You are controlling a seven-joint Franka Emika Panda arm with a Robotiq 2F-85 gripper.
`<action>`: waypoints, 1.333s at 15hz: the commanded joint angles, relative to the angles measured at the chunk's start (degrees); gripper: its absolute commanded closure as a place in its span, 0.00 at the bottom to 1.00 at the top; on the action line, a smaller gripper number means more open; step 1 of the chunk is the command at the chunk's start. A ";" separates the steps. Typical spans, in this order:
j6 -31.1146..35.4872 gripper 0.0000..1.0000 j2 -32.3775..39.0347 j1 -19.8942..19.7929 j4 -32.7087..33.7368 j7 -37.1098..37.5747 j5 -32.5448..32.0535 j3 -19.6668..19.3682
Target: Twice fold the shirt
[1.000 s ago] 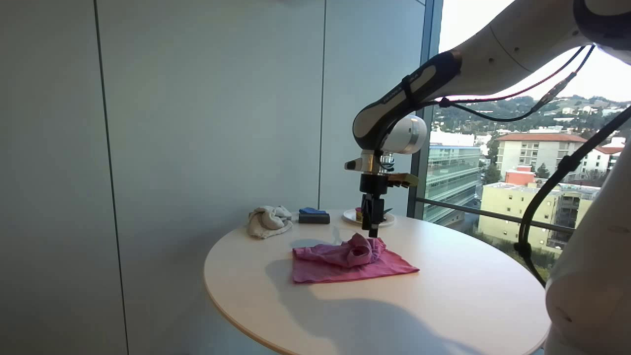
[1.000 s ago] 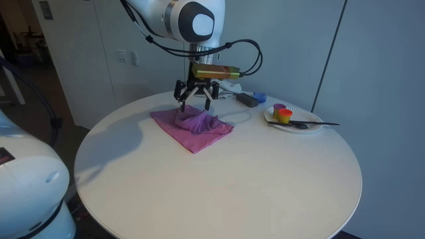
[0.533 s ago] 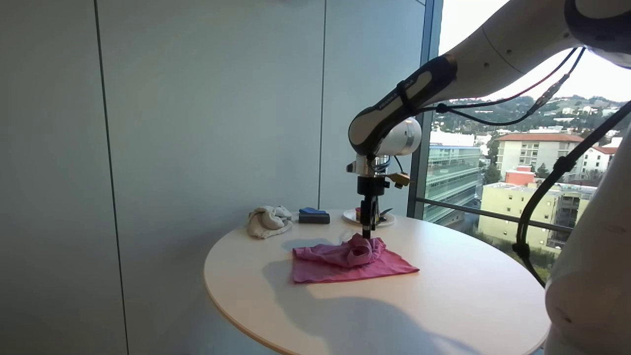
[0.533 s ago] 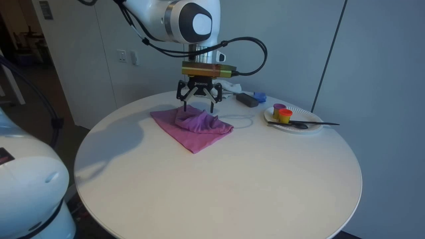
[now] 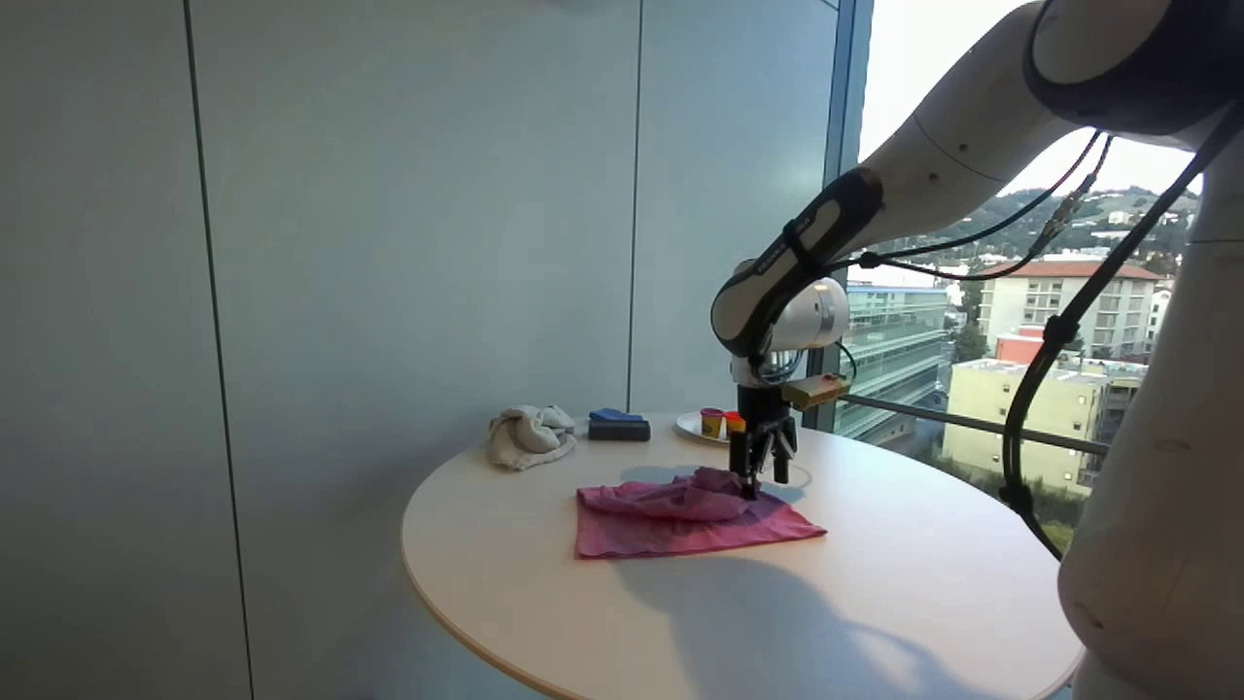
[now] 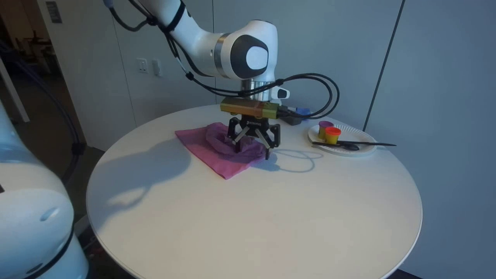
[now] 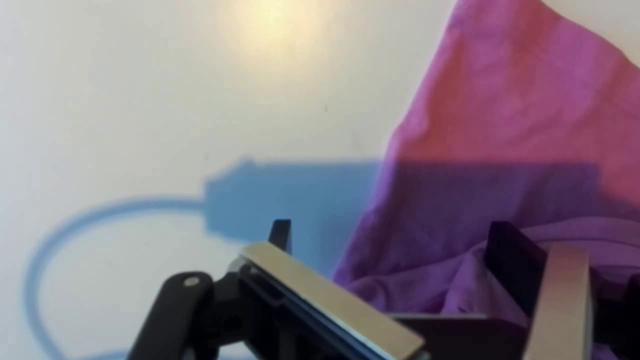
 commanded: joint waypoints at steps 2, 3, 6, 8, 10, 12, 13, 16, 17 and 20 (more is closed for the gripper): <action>-3.34 0.00 -1.86 -2.48 -1.90 12.01 -1.22 -1.07; -4.83 0.00 -1.34 -2.61 -1.50 14.57 -0.53 -0.97; -8.02 0.00 -0.49 -2.37 -0.67 23.19 1.61 -0.37; -8.78 0.00 -0.28 -2.39 -0.39 28.73 3.41 -0.10; -6.08 0.00 -0.19 -2.43 -1.06 33.76 5.60 0.03; 0.14 0.00 0.10 -2.23 -2.35 34.46 4.04 0.42; 3.63 0.00 0.46 -2.23 -2.76 34.95 1.96 0.71; 14.09 0.00 0.25 -2.46 -4.71 32.77 -2.59 0.83; 17.59 0.00 0.07 -2.44 -5.53 30.85 -2.40 0.67; 25.83 0.32 0.22 -1.89 -7.77 24.14 1.67 0.25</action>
